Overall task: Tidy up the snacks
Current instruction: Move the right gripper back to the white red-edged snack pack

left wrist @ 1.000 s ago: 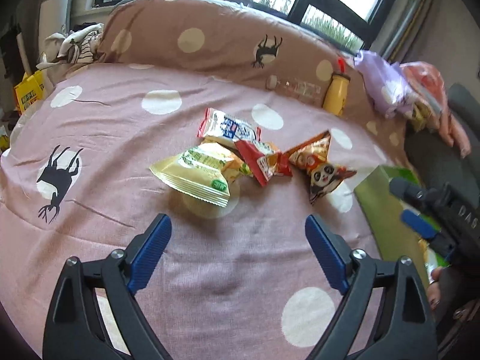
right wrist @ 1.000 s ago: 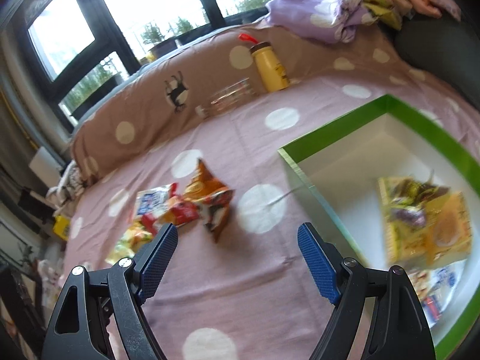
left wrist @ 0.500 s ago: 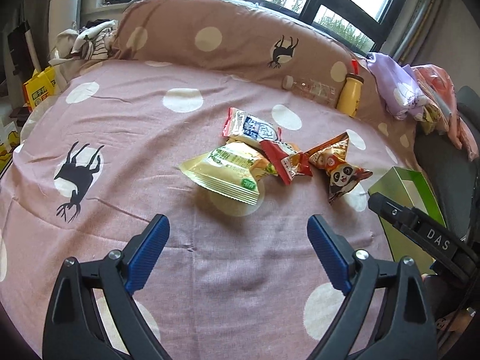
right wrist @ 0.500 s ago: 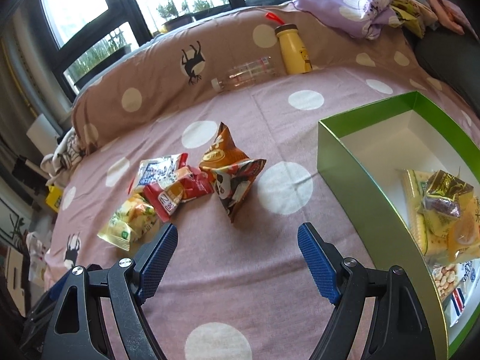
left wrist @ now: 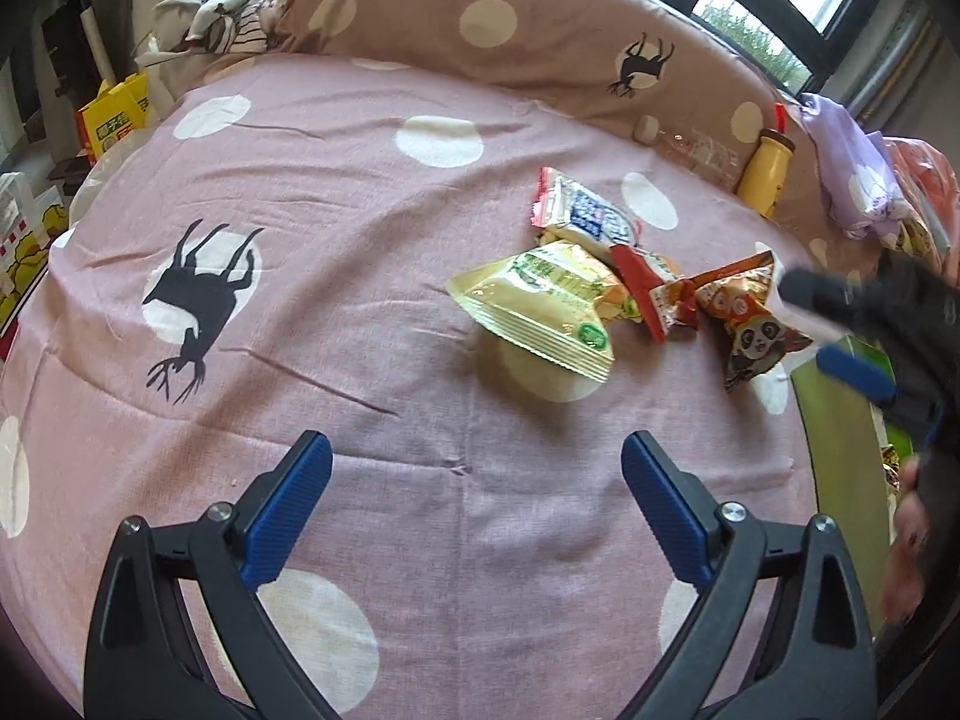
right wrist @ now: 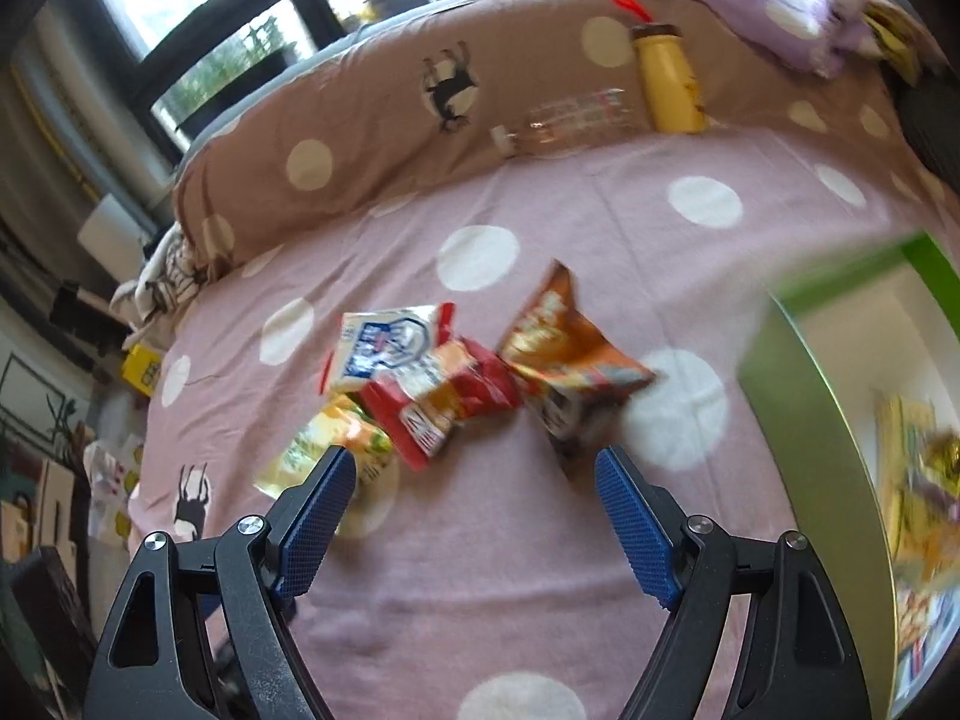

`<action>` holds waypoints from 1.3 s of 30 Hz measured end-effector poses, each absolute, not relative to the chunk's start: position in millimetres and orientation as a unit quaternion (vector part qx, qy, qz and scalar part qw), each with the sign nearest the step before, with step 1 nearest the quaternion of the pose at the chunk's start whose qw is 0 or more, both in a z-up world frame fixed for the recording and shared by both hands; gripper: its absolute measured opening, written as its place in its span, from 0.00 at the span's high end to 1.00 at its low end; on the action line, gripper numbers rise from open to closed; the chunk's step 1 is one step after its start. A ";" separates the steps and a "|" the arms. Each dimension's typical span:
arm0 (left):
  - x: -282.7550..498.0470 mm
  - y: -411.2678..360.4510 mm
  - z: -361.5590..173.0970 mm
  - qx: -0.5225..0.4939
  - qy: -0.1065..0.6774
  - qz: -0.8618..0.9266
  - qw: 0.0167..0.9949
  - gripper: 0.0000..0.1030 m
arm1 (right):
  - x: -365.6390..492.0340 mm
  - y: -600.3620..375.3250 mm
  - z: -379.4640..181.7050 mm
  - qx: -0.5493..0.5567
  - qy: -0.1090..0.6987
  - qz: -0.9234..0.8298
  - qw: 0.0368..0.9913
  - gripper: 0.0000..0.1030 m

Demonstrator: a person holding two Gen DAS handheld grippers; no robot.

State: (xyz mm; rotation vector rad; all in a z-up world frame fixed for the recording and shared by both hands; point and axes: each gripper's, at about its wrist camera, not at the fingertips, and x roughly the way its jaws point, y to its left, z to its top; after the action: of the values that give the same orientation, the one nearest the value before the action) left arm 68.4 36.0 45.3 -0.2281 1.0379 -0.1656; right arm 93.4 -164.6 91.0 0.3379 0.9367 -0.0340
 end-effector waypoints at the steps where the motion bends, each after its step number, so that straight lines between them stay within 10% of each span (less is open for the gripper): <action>1: 69.1 38.1 43.9 -0.109 0.498 -0.074 0.857 0.05 | 109.0 -157.1 94.1 0.149 0.458 -0.009 0.876 0.20; 20: 80.5 59.8 35.4 -0.121 0.519 -0.039 0.845 0.05 | 256.7 -93.9 13.6 0.088 0.563 -0.024 0.821 0.06; 25: 80.0 63.9 36.5 -0.120 0.519 -0.026 0.846 0.05 | 239.2 -95.4 18.2 0.068 0.552 -0.033 0.830 0.38; 39: 76.3 63.6 36.8 -0.120 0.519 -0.018 0.846 0.05 | 115.8 -126.7 98.0 0.140 0.465 0.039 0.873 0.39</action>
State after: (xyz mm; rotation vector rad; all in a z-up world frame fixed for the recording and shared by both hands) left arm 76.3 63.6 36.8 -0.2523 1.0954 -0.0373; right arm 115.8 -126.7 98.0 0.2916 0.9719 0.0823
